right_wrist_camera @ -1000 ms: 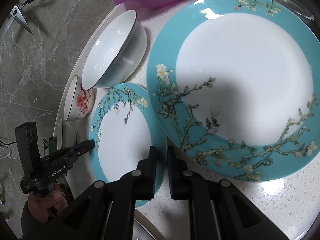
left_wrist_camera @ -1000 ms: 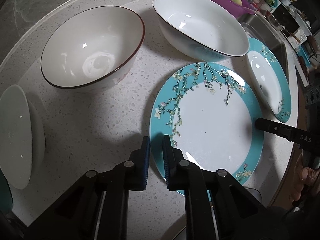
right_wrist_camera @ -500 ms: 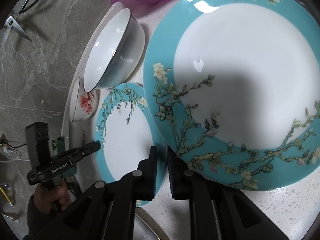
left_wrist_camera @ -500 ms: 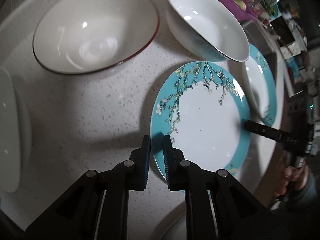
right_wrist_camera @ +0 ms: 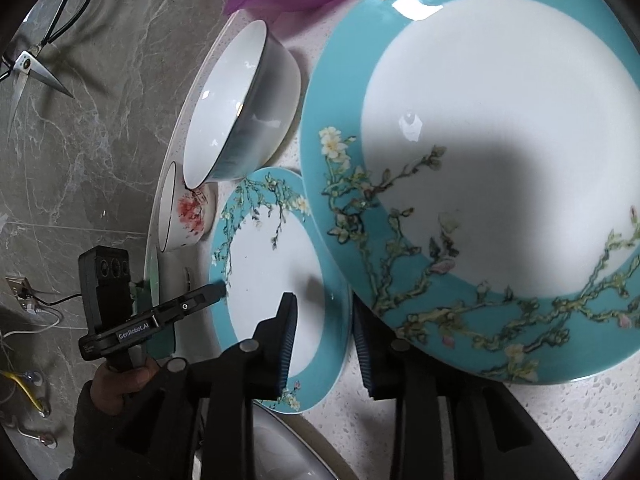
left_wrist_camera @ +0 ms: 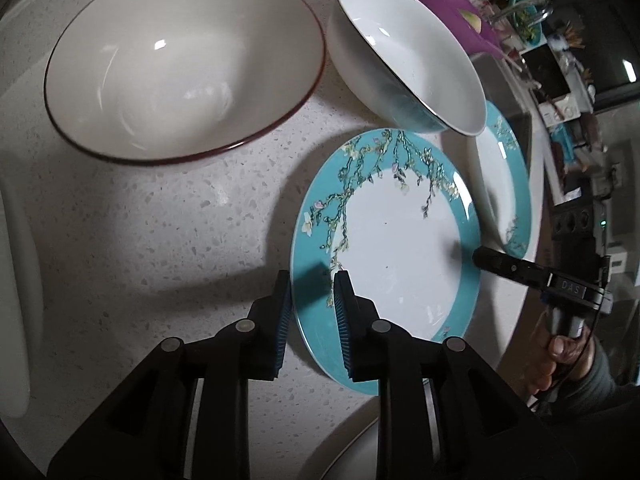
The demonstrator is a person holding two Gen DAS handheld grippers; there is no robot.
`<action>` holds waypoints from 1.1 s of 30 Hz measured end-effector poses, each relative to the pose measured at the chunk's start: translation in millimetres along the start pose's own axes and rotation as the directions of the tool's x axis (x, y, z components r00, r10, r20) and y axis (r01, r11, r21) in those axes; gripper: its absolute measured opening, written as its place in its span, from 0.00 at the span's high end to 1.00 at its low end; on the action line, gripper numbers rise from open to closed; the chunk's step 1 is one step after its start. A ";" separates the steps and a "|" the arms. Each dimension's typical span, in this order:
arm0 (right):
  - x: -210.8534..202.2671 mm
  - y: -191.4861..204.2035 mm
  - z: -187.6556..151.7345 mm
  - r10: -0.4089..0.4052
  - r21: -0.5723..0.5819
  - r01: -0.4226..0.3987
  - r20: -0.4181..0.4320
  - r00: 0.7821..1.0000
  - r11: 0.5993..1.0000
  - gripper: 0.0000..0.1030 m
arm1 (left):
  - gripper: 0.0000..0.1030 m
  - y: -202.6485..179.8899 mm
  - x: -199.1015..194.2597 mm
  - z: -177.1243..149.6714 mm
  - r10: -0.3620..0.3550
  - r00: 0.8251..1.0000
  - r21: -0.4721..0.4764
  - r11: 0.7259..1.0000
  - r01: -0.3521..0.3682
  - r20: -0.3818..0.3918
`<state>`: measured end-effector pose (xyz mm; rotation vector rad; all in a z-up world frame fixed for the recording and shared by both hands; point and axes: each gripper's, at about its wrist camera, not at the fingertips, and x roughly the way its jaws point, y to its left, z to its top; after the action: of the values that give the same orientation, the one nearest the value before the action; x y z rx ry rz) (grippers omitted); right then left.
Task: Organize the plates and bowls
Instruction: 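Carry the teal floral plate with the left tool onto the grey-rimmed plate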
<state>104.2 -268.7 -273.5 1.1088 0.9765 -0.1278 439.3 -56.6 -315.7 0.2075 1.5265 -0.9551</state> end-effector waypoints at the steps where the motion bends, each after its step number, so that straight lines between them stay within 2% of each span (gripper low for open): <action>1: 0.2 1.3 0.2 -0.026 -0.008 0.026 0.004 1.000 1.000 0.86 | 0.82 -2.1 0.3 0.2 0.012 1.000 0.004 1.000 -0.012 0.000; 2: -0.5 0.7 -0.3 -0.055 -0.015 0.055 0.009 0.998 0.998 0.89 | 0.82 -2.7 -0.2 -0.1 0.020 1.000 0.008 1.000 -0.020 0.000; 7: -1.4 -0.9 -1.4 -0.067 -0.010 0.067 0.025 0.997 0.998 0.89 | 0.86 -3.0 -1.4 -1.6 0.026 1.000 0.008 1.000 -0.026 0.001; 21: -7.3 4.8 -0.7 -0.054 -0.008 0.054 0.033 0.998 0.999 0.89 | 0.87 -6.4 -9.8 -10.5 0.039 0.999 0.017 0.999 -0.040 0.015; 33: -19.4 12.6 -5.1 -0.030 -0.024 0.031 0.046 0.998 0.999 0.89 | 0.87 -22.2 -40.5 -29.1 0.047 0.997 0.030 0.998 -0.049 0.054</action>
<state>96.4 -265.6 -251.4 1.0641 0.9518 -0.1645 412.7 -35.6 -272.9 0.2382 1.4523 -0.9395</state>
